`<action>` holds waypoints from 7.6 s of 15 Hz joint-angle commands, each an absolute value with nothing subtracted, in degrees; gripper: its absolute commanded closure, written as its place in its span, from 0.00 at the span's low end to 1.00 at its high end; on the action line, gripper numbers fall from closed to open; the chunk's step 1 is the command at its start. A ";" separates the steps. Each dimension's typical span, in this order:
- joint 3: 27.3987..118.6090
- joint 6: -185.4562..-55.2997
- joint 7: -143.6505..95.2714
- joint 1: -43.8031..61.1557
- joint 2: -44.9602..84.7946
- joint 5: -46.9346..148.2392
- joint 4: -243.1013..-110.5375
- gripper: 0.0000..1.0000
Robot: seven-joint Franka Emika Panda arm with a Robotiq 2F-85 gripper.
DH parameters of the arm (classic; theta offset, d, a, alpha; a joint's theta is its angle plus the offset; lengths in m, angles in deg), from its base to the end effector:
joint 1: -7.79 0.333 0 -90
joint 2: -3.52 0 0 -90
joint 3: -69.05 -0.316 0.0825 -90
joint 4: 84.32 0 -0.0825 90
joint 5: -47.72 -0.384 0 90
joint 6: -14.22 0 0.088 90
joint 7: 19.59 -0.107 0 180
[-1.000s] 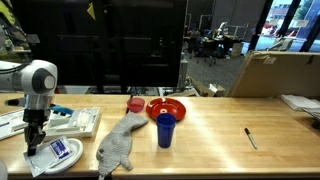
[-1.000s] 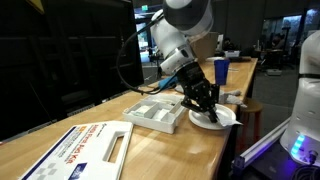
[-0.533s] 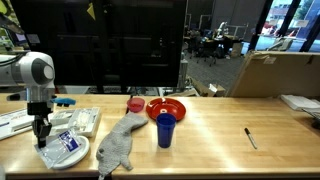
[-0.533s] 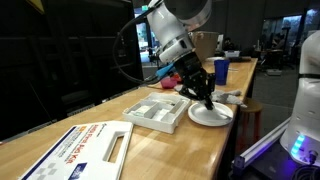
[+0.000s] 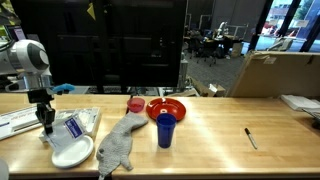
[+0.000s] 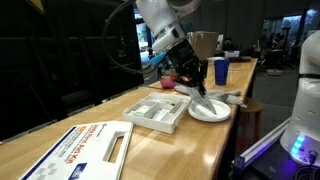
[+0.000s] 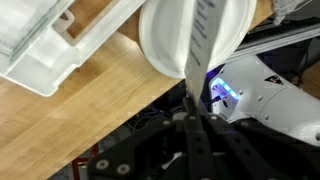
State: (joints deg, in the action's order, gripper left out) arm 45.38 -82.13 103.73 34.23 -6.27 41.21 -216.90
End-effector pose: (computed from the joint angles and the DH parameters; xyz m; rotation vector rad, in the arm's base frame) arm 0.2650 0.3354 0.3785 -0.2452 -2.7715 0.5029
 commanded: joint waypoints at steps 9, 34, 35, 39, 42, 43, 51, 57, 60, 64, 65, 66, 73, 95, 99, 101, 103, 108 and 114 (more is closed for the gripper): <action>44.10 -75.92 102.63 34.39 1.90 49.11 -205.02 1.00; 41.66 -75.29 107.11 35.18 12.56 64.70 -196.70 1.00; 41.68 -75.20 107.00 35.17 12.84 65.09 -196.49 1.00; 41.47 -74.51 106.90 35.51 14.02 66.79 -195.38 1.00; 41.07 -73.36 106.84 36.34 15.11 68.25 -193.57 1.00; 40.95 -73.04 106.89 36.64 15.46 68.75 -193.03 1.00; 40.17 -74.94 109.27 37.78 16.65 71.40 -191.73 1.00; 39.26 -78.46 120.27 37.77 16.27 75.49 -193.36 1.00; 39.50 -81.74 124.27 37.35 16.13 75.45 -194.56 1.00; 39.98 -83.56 126.22 36.76 15.30 74.64 -196.35 1.00; 40.09 -83.78 126.28 36.63 15.05 74.54 -196.77 1.00; 40.19 -84.02 126.17 36.48 14.72 74.51 -197.24 1.00; 40.48 -85.67 125.76 35.34 13.28 74.06 -199.62 1.00; 41.68 -89.60 128.75 31.02 9.33 60.45 -202.80 0.00; 38.29 -96.65 129.56 26.57 7.52 52.11 -204.24 0.00; 38.07 -99.10 129.61 25.76 5.97 49.70 -205.50 0.00; 37.96 -101.06 129.52 25.31 4.27 48.23 -207.11 0.00; 41.94 -105.55 129.41 28.64 1.47 44.88 -211.00 0.00; 43.55 -107.87 129.35 29.67 -0.54 43.68 -214.17 0.00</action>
